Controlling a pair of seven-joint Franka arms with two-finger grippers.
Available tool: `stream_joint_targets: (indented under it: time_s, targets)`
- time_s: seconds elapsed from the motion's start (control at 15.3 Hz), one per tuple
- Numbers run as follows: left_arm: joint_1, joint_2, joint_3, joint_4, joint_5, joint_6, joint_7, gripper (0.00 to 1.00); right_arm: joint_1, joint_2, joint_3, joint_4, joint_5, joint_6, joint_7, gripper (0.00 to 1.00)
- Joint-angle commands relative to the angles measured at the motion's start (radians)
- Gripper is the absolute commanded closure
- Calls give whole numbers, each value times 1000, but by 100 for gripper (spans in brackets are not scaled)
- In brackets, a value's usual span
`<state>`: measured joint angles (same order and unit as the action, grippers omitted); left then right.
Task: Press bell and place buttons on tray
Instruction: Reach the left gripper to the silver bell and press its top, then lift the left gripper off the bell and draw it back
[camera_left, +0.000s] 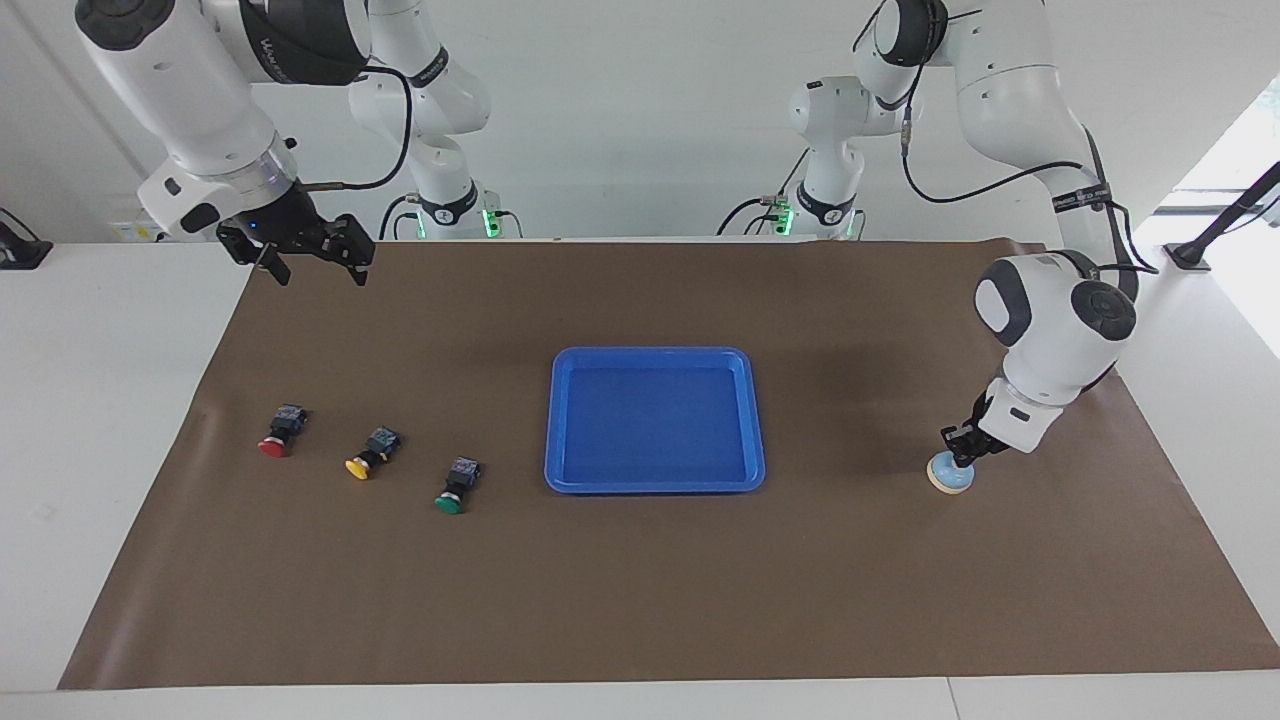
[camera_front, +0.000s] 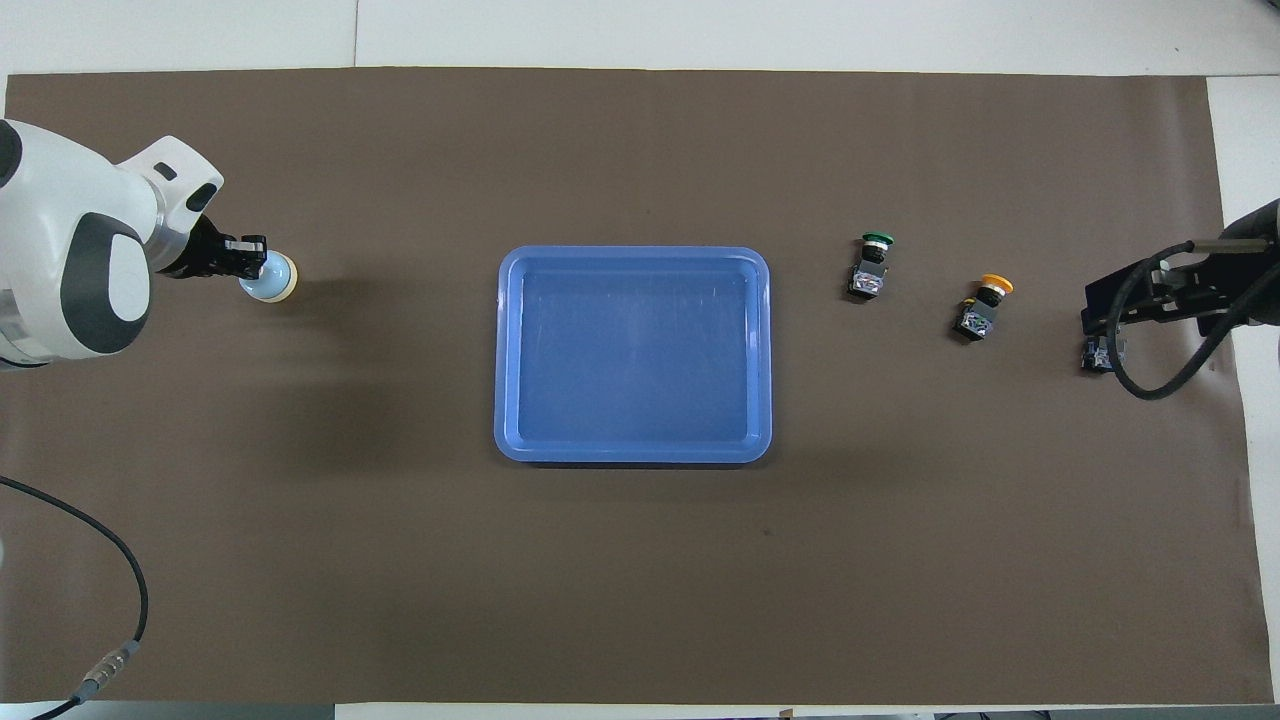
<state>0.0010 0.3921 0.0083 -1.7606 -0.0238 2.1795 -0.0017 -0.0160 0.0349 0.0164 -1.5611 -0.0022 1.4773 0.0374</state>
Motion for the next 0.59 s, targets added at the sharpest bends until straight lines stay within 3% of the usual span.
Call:
stream_joint_targets:
  time_s: [0.0, 0.13, 0.2, 0.52]
  targets:
    - [-6, -103, 9, 7, 13, -114, -15, 51, -13, -18, 10, -16, -4, -9, -14, 0]
    - [-7, -172, 9, 9, 15, -191, -17, 11, -13, -18, 10, -16, -4, -9, -14, 0]
    - [-7, -202, 9, 9, 13, -223, -17, 0, -13, -18, 10, -16, -4, -11, -16, 0]
    - [5, -353, 9, 9, 13, -381, -17, 0, -15, -18, 10, -16, -4, -9, -16, 0]
